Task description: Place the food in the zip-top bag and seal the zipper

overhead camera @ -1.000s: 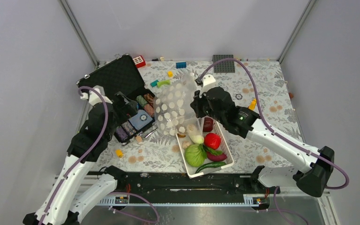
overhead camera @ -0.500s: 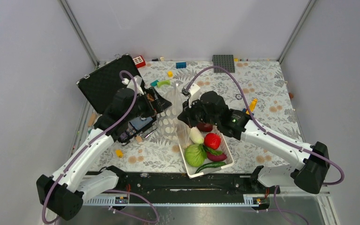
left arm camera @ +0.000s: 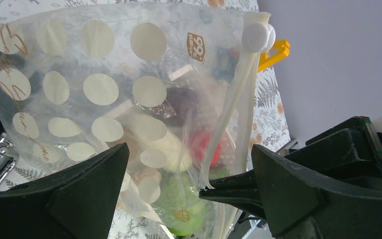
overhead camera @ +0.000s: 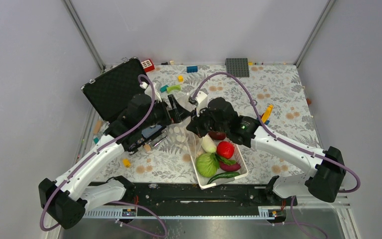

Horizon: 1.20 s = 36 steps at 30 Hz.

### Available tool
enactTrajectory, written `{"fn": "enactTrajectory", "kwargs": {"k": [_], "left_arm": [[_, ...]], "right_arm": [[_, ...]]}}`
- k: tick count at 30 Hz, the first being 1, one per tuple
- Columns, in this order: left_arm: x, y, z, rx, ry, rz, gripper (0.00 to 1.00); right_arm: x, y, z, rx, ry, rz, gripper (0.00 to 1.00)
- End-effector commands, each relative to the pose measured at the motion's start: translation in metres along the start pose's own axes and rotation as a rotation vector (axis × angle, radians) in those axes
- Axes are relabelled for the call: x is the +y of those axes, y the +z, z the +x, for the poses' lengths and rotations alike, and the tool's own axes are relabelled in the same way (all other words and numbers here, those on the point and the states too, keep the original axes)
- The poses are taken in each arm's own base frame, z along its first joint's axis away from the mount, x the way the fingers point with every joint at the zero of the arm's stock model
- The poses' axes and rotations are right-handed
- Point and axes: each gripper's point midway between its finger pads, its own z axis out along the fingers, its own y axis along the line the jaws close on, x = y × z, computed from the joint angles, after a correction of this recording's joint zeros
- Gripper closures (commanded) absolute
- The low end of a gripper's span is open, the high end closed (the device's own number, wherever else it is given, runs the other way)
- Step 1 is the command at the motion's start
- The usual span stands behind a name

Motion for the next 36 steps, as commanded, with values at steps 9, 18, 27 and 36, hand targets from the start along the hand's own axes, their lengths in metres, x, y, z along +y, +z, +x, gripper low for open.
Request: {"fn": "enactTrajectory", "kwargs": {"k": [9, 18, 27, 36], "left_arm": [[-0.004, 0.016, -0.005, -0.024, 0.066, -0.042, 0.45], [0.004, 0.016, -0.002, -0.004, 0.095, -0.12, 1.0], [0.001, 0.007, 0.001, 0.014, 0.112, -0.124, 1.0], [0.003, 0.003, -0.003, 0.022, 0.111, -0.174, 1.0]], "right_arm": [[0.023, -0.001, -0.021, -0.053, -0.02, -0.094, 1.0], [-0.001, -0.025, -0.028, -0.116, -0.035, 0.053, 0.36], [-0.036, -0.054, -0.039, -0.215, -0.056, 0.263, 0.02], [-0.02, -0.014, -0.02, -0.104, 0.0, 0.148, 0.06]]}}
